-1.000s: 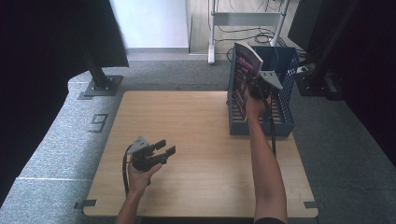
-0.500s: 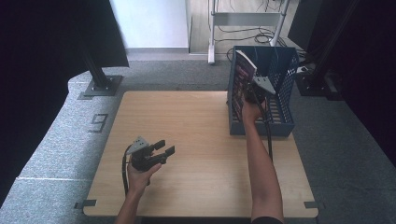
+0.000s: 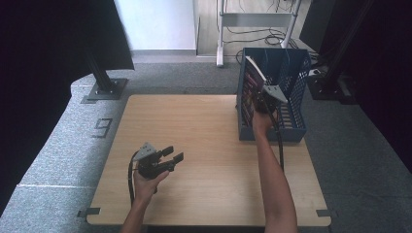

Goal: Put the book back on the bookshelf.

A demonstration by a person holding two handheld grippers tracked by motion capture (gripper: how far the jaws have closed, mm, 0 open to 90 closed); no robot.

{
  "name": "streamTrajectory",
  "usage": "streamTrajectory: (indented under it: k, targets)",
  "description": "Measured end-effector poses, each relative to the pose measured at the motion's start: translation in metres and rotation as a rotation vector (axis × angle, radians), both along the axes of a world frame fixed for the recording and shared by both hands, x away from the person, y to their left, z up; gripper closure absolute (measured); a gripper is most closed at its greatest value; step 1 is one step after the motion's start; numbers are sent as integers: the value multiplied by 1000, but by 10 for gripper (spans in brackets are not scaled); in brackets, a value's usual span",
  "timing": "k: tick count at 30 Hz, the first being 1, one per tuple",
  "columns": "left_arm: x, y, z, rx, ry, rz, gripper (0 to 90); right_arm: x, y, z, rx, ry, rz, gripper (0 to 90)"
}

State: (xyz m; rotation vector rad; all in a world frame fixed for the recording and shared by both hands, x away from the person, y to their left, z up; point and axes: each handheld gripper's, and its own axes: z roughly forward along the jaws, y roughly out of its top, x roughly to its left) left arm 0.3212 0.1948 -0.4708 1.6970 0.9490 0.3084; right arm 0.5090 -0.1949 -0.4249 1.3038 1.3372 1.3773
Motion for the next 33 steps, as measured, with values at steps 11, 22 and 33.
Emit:
streamTrajectory:
  k: [11, 22, 33]
  targets:
    - [-1, 0, 2, -10, -4, -6, 413, -14, -7, -4, -27, 58, 38, 789]
    - [-1, -1, 3, -9, -8, -7, 412, -11, -6, -3, -50, 91, 108, 696]
    - [-1, 0, 3, -10, -5, -6, 412, -6, -2, -2, -143, 99, 48, 815]
